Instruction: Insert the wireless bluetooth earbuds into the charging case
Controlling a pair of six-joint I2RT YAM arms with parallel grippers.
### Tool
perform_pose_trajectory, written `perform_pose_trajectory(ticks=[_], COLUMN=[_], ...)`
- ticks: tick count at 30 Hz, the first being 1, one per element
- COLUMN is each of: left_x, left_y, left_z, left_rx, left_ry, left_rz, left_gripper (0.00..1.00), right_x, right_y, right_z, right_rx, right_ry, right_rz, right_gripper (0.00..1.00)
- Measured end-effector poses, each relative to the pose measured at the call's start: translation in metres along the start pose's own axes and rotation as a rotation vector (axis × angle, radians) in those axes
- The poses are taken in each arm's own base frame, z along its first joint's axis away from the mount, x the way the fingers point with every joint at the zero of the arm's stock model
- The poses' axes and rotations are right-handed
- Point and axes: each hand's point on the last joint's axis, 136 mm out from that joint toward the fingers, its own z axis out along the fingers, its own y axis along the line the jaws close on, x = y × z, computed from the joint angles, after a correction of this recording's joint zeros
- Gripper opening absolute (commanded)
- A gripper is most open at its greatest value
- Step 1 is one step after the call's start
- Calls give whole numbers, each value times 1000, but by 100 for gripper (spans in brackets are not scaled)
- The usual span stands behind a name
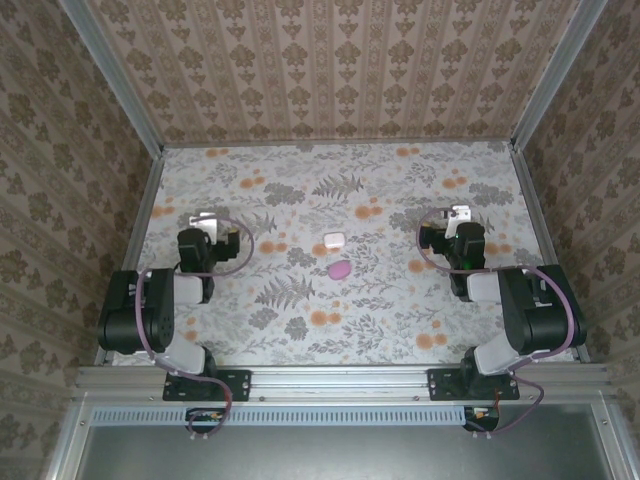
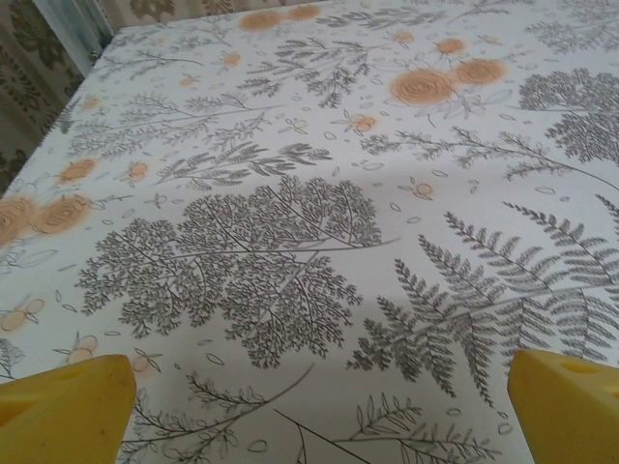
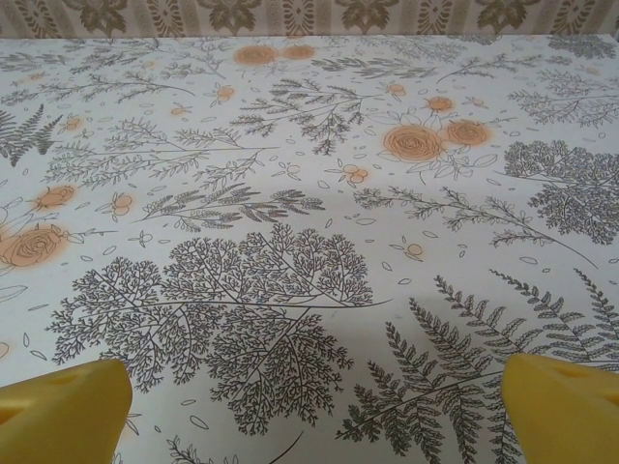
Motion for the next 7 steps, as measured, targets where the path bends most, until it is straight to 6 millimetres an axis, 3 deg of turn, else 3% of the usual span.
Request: perform_pose_trajectory(ticks=[7], left_x=[-2], left_y=[4], left_z=[0], left_rx=[-22], left_ry=[-4], left_rz=[-3], left_gripper=[100], right_x=[-1], right_y=[0], right_z=[0], right_rx=[0], right_ry=[-3], right_rz=[1], right_gripper=[100])
